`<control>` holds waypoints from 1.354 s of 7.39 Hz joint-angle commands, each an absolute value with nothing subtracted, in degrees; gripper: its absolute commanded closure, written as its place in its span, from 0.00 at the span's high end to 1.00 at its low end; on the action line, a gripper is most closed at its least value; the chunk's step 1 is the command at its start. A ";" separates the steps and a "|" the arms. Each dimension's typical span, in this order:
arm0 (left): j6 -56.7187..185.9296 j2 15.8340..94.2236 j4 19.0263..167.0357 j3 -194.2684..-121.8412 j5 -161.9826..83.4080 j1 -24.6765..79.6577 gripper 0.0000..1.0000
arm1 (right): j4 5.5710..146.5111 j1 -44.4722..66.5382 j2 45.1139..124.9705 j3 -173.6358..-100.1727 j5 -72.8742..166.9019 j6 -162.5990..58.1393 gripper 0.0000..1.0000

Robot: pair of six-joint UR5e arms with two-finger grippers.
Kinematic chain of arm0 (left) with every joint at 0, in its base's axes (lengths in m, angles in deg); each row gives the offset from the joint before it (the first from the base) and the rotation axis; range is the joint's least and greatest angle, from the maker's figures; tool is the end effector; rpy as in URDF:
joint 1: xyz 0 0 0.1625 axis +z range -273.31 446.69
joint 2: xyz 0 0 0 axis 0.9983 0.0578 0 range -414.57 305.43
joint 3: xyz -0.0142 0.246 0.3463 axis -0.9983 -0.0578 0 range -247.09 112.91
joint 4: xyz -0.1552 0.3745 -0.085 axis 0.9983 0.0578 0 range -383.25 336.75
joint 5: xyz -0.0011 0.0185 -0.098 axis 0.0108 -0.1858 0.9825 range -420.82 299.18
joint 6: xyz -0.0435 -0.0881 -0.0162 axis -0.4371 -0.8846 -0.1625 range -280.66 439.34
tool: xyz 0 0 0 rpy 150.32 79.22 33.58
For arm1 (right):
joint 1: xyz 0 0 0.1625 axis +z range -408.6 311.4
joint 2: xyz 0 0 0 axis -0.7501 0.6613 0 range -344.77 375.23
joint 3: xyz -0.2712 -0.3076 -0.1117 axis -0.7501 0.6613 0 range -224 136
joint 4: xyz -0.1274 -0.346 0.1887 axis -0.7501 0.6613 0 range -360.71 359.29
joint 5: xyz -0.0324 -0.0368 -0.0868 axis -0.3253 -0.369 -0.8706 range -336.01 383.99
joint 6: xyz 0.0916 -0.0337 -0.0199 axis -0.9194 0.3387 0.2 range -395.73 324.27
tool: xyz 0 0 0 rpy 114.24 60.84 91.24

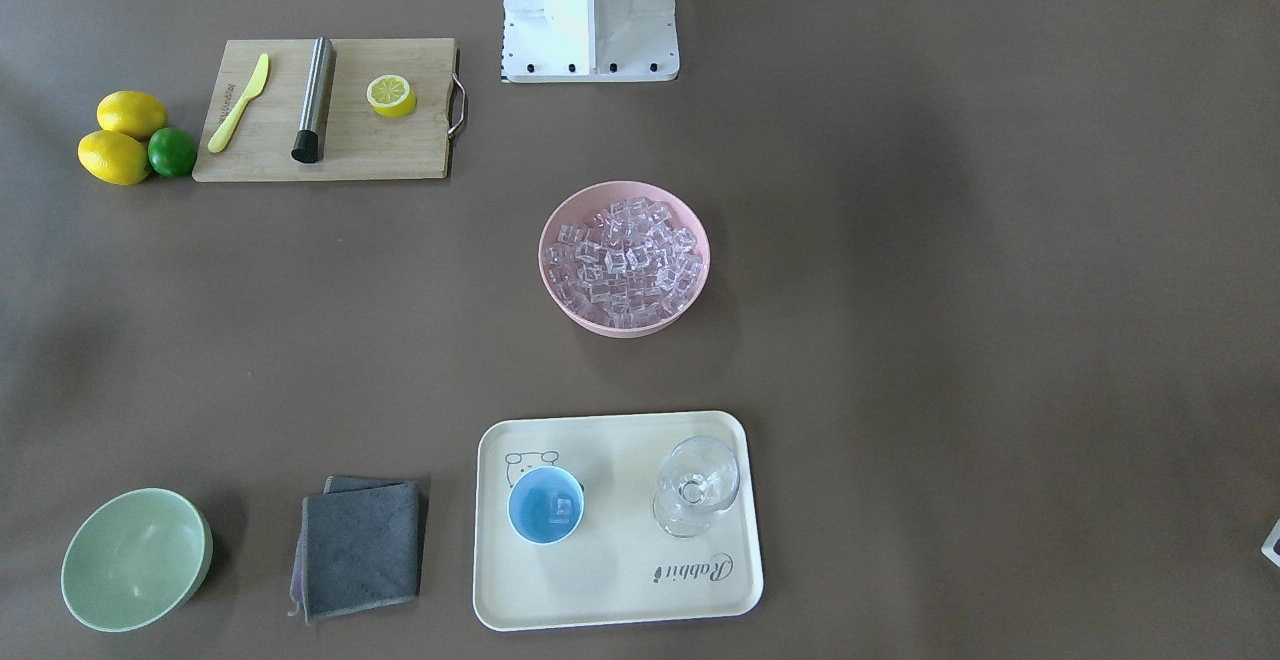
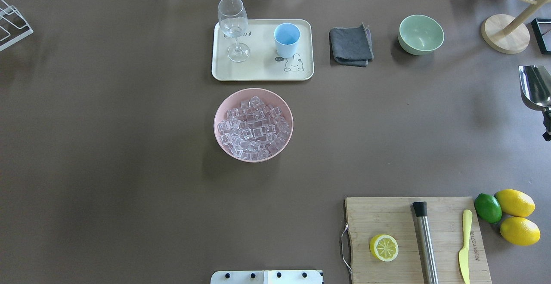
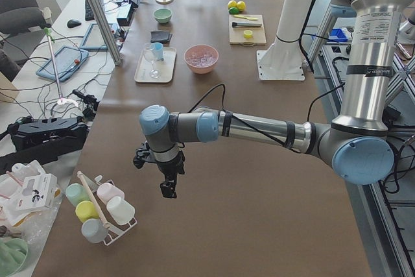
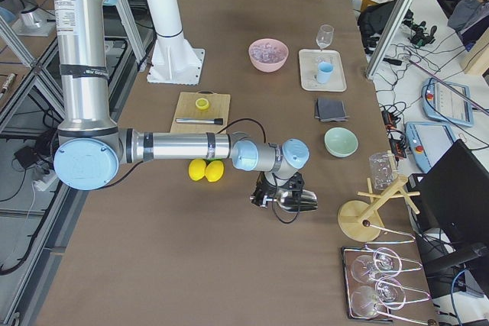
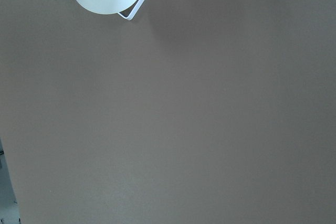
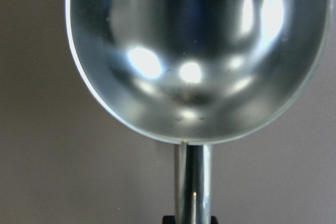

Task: Put ice in cup with scoop
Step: 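Carry the empty scoop back and lower it onto the table with the right gripper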

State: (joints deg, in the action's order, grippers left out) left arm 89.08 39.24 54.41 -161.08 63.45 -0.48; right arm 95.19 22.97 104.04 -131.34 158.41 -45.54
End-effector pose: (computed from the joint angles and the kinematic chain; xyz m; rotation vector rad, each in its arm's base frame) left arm -0.0519 -0.5129 0.6233 -0.0407 0.6023 0.1891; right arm -0.0948 -0.4856 0.6808 -0.3071 -0.7213 -0.0929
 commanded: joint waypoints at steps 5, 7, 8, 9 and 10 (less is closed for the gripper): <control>89.00 39.13 54.27 -159.81 68.38 -1.73 0.99 | 94.48 22.15 103.92 -131.36 158.46 -45.22 1.00; 88.92 39.21 54.36 -159.81 68.47 -1.73 0.99 | 94.57 22.33 103.48 -135.99 158.03 -44.87 1.00; 88.92 39.21 54.45 -159.81 68.55 -1.73 0.99 | 95.00 23.81 103.91 -139.32 157.42 -45.13 1.00; 88.92 39.21 54.45 -159.81 68.47 -1.73 0.99 | 94.92 27.22 103.66 -140.32 157.67 -44.79 1.00; 88.92 39.21 54.36 -159.72 68.47 -1.64 0.99 | 95.27 30.30 104.00 -142.07 157.59 -44.78 1.00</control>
